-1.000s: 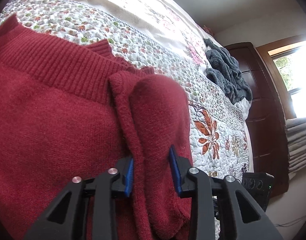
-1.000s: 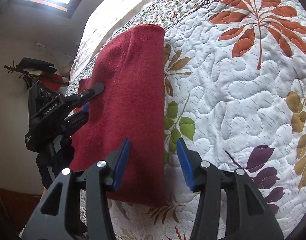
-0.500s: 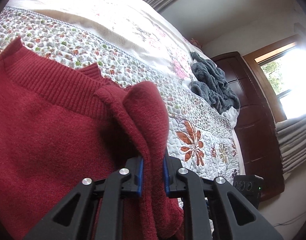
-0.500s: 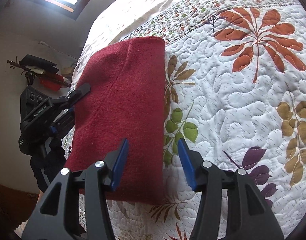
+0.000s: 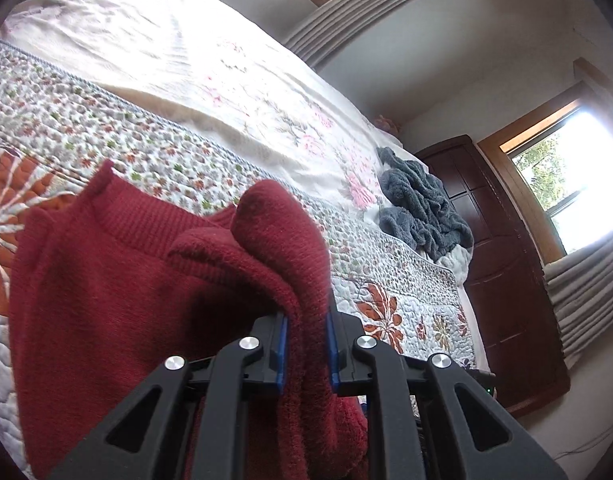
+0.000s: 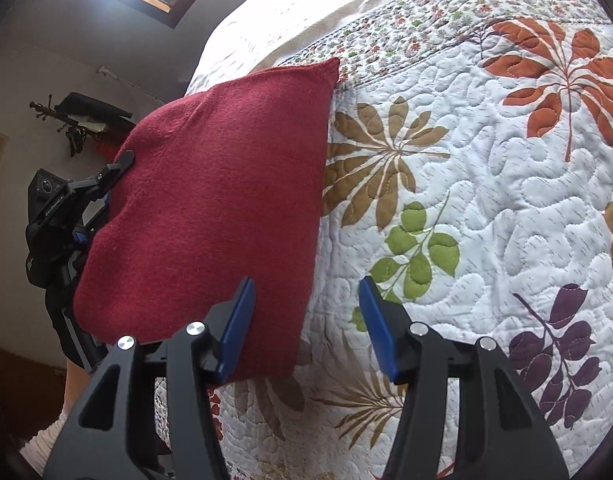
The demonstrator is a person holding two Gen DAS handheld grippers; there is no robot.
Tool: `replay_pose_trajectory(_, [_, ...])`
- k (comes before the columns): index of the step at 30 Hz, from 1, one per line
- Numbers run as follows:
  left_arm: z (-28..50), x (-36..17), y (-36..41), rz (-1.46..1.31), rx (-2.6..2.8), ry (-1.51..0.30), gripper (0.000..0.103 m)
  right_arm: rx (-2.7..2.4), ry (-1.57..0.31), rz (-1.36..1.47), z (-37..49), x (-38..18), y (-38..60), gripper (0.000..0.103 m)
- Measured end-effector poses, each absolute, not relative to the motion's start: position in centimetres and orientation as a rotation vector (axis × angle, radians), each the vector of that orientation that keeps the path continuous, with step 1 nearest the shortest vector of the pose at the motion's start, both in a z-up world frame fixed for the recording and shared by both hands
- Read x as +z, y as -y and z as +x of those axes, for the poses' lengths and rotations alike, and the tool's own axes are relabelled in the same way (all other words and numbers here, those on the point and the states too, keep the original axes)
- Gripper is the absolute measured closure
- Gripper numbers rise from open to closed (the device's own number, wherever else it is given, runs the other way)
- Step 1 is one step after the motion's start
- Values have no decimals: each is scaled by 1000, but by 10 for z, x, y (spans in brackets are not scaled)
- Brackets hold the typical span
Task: Fold small clothes
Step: 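Grasp the other side edge with the left tool and fold it over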
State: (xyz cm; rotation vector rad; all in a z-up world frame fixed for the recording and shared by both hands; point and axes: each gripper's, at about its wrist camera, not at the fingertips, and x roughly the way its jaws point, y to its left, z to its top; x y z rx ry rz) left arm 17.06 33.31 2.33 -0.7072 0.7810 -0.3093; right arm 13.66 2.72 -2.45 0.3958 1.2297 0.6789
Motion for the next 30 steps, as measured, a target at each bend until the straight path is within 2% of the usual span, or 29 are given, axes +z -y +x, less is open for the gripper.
replay_pose_trajectory(12, [139, 17, -430, -692, -176, -764, 88, 777, -1245, 300, 122, -25, -87, 48])
replay_pose_trajectory(22, [154, -55, -471, -738, -69, -858, 88, 814, -1269, 203, 110, -30, -124, 48])
replay_pose_trajectory(26, [152, -61, -470, -714, -74, -888, 85, 805, -1289, 194, 109, -36, -128, 47])
replay_pose_trajectory(30, [132, -40, -469, -675, -58, -891, 78, 813, -1295, 214, 108, -36, -127, 46])
